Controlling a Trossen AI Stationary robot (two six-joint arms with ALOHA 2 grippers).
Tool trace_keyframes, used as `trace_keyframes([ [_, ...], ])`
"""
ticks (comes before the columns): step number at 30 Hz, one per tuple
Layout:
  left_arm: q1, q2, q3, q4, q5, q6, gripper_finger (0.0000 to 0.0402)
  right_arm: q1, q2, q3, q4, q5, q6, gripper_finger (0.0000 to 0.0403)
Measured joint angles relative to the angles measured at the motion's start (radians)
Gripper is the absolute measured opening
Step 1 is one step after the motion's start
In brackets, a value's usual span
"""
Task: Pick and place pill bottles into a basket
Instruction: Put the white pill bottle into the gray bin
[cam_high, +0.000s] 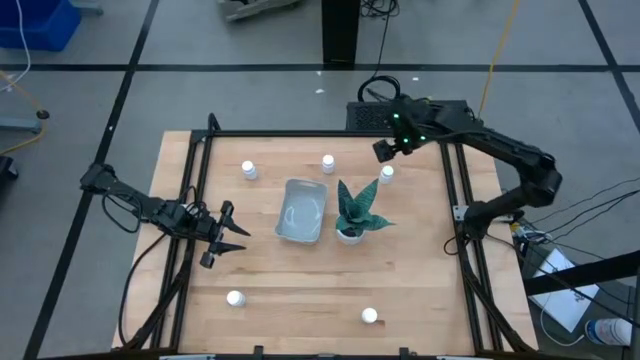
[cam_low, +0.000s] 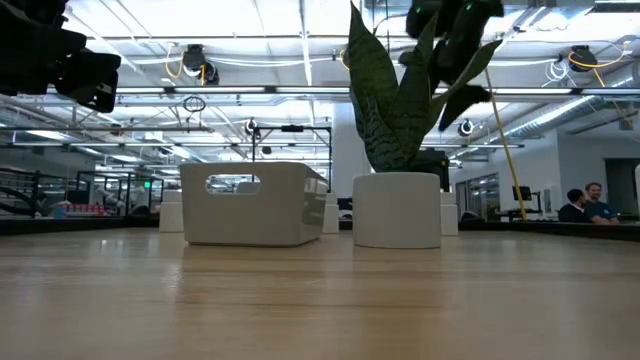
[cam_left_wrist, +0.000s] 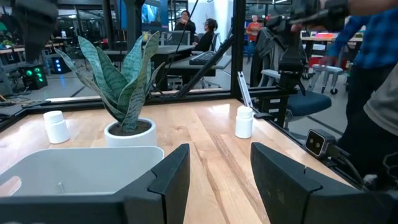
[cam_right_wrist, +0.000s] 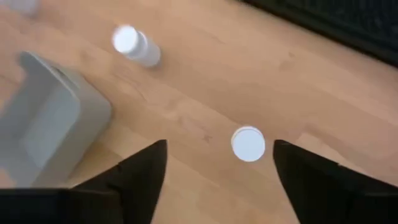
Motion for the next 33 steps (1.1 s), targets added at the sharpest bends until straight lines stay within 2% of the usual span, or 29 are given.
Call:
trace_keyframes([
  [7,0.000,0.000,0.000,0.000,0.000,0.000,0.0175,0.005,0.108,-0.003,-0.058,0.024,-0.053,0.0337],
  [17,0.000,0.000,0.000,0.000,0.000,0.000,0.0175,0.003,0.126,-0.106,-0.009,0.056,-0.065,0.0337],
  [33,0.000,0.000,0.000,0.000,0.000,0.000,0.0175,0.005,0.125,-0.294,0.222,0.052,-0.038,0.0333],
])
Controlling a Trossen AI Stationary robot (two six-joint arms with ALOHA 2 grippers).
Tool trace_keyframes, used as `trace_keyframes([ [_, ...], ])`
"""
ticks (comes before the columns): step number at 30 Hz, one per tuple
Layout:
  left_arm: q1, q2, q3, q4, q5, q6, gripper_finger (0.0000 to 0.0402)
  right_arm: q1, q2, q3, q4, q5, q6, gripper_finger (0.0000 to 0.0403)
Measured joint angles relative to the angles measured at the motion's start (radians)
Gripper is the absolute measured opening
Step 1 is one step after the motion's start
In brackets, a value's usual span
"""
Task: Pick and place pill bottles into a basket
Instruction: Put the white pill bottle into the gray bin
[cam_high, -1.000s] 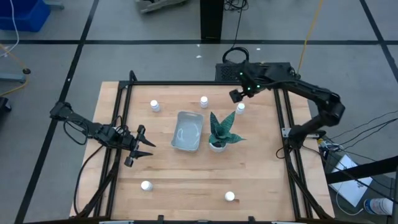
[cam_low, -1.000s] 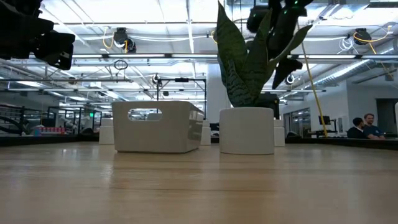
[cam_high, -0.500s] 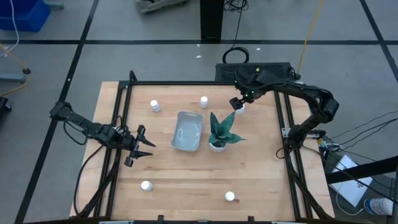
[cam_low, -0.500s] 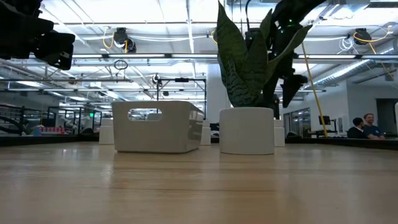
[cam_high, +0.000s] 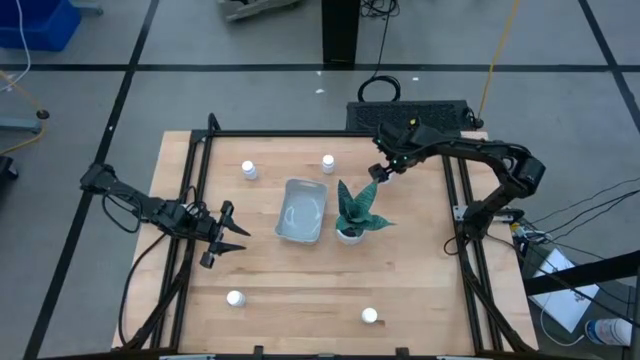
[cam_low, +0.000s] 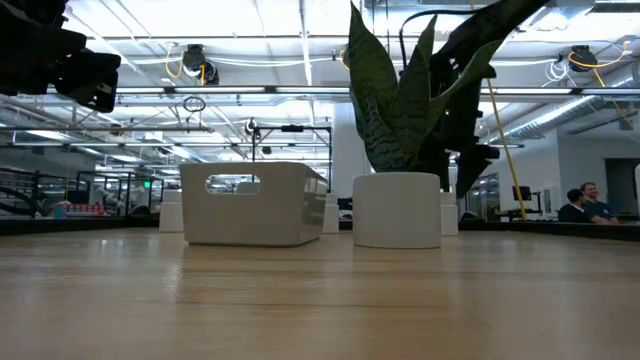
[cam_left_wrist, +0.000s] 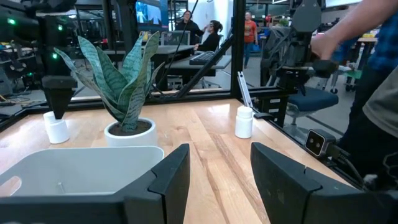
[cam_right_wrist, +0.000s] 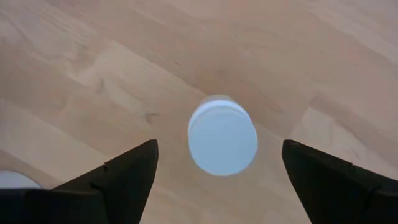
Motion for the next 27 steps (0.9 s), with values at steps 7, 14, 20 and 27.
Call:
trace_keyframes([
  [7,0.000,0.000,0.000,0.000,0.000,0.000,0.0175,0.000,0.000,-0.006,0.017,0.006,-0.016,0.0329],
  [14,0.000,0.000,0.000,0.000,0.000,0.000,0.0175,0.000,0.024,-0.006,0.018,0.008,-0.035,0.0329],
  [20,0.000,0.000,0.000,0.000,0.000,0.000,0.0175,0.016,0.032,-0.007,0.048,0.028,-0.043,0.0329],
  [27,0.000,0.000,0.000,0.000,0.000,0.000,0.0175,0.016,0.031,-0.007,0.033,0.030,-0.034,0.0329],
])
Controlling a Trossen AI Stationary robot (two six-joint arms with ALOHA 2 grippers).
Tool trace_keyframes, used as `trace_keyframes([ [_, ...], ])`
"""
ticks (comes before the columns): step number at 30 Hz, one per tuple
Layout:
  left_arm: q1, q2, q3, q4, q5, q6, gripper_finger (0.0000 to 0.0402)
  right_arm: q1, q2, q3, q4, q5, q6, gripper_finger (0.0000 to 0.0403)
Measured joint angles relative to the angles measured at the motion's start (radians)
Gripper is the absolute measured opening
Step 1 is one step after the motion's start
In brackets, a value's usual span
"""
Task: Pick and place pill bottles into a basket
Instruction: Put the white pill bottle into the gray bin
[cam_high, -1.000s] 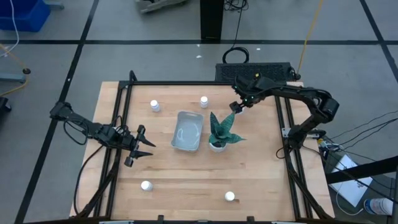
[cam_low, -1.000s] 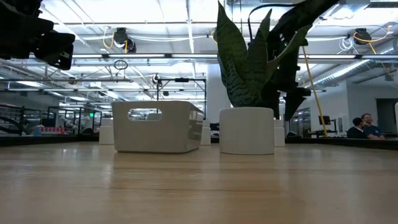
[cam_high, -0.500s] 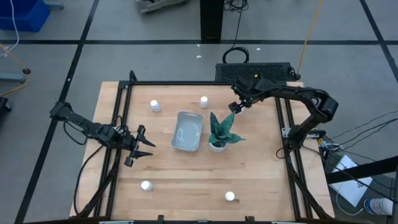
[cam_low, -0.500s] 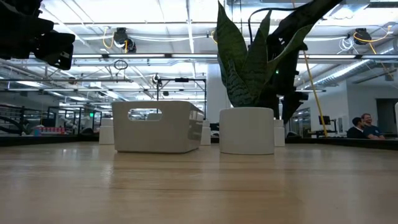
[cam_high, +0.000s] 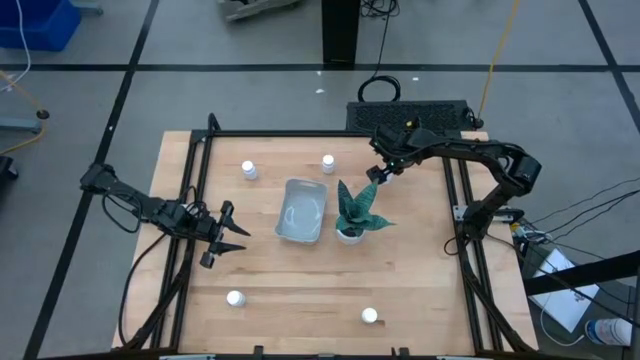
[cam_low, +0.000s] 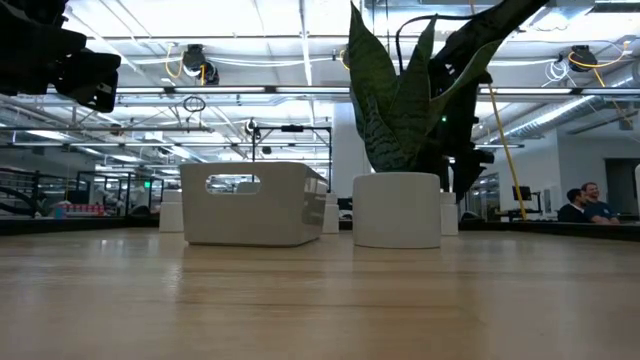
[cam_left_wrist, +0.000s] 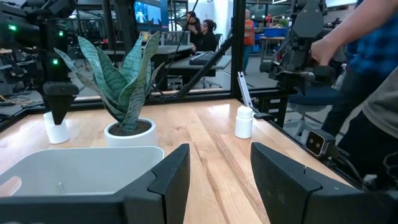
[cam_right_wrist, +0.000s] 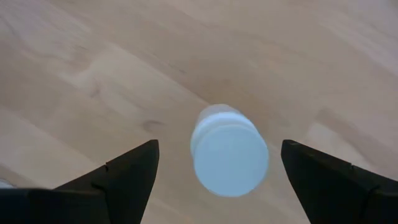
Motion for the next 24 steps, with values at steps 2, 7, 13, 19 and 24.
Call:
trace_keyframes([
  [2,0.000,0.000,0.000,0.000,0.000,0.000,0.0175,-0.004,0.000,0.000,-0.011,0.001,0.000,0.0328],
  [7,0.000,0.000,0.000,0.000,0.000,0.000,0.0175,-0.006,0.000,0.000,-0.018,0.001,0.000,0.0310],
  [13,0.000,0.000,0.000,0.000,0.000,0.000,0.0175,-0.006,0.000,0.000,-0.009,0.001,0.000,0.0271],
  [19,0.000,0.000,0.000,0.000,0.000,0.000,0.0175,-0.006,0.000,0.000,-0.010,0.000,0.000,0.0229],
  [24,0.000,0.000,0.000,0.000,0.000,0.000,0.0175,-0.006,0.000,0.000,-0.022,-0.002,0.000,0.0185],
])
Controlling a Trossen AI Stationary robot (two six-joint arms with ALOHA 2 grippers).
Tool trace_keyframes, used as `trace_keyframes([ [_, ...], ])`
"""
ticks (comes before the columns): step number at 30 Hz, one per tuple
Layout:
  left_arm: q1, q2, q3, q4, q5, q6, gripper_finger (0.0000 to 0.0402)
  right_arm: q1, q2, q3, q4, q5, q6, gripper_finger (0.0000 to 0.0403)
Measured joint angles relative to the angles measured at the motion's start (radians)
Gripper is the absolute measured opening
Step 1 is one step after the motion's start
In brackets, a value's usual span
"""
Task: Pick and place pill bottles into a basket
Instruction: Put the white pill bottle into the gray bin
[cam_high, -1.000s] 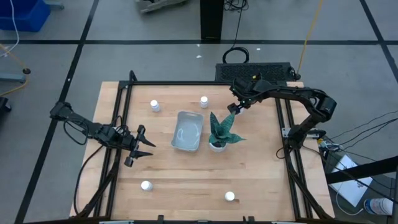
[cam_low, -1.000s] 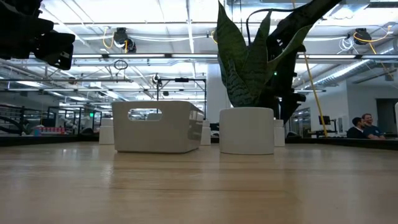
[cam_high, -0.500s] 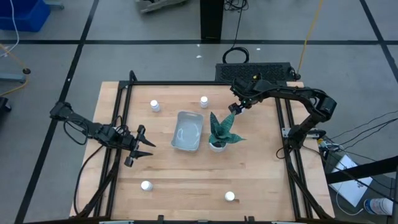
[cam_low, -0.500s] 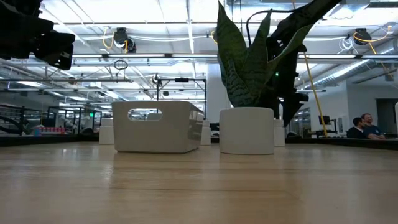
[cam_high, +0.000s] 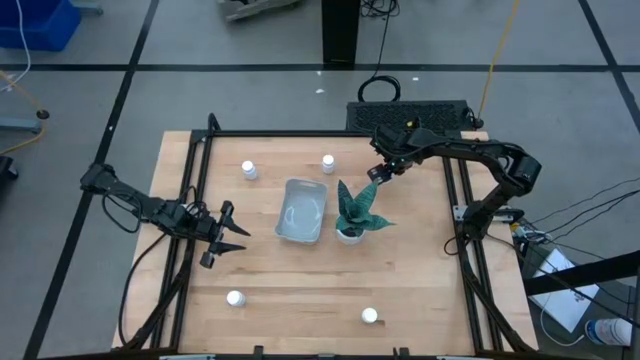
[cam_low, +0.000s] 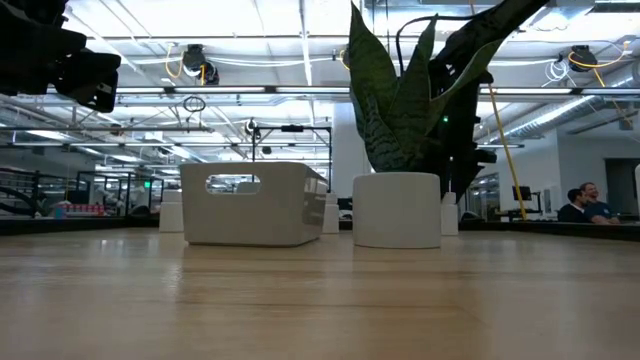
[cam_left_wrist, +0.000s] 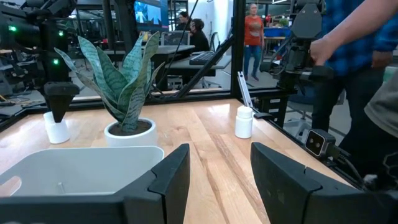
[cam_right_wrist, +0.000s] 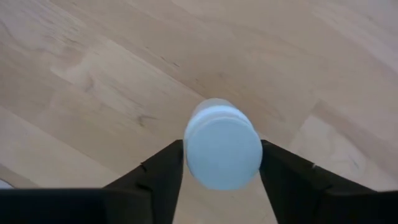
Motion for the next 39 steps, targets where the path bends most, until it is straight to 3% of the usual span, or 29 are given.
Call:
trace_keyframes([
  [5,0.000,0.000,0.000,0.000,0.000,0.000,0.0175,0.000,0.000,0.001,-0.002,0.000,-0.003,0.0148],
  [12,0.000,0.000,0.000,0.000,0.000,0.000,0.0175,0.001,-0.012,0.001,-0.005,-0.004,0.000,0.0160],
  [19,0.000,0.000,0.000,0.000,0.000,0.000,0.0175,0.003,-0.133,0.001,0.046,-0.003,0.014,0.0148],
  [30,0.000,0.000,0.000,0.000,0.000,0.000,0.0175,0.003,-0.427,0.001,0.337,-0.033,0.133,0.0153],
  [39,0.000,0.000,0.000,0.000,0.000,0.000,0.0175,0.096,-0.504,0.002,0.761,-0.083,0.223,0.0153],
])
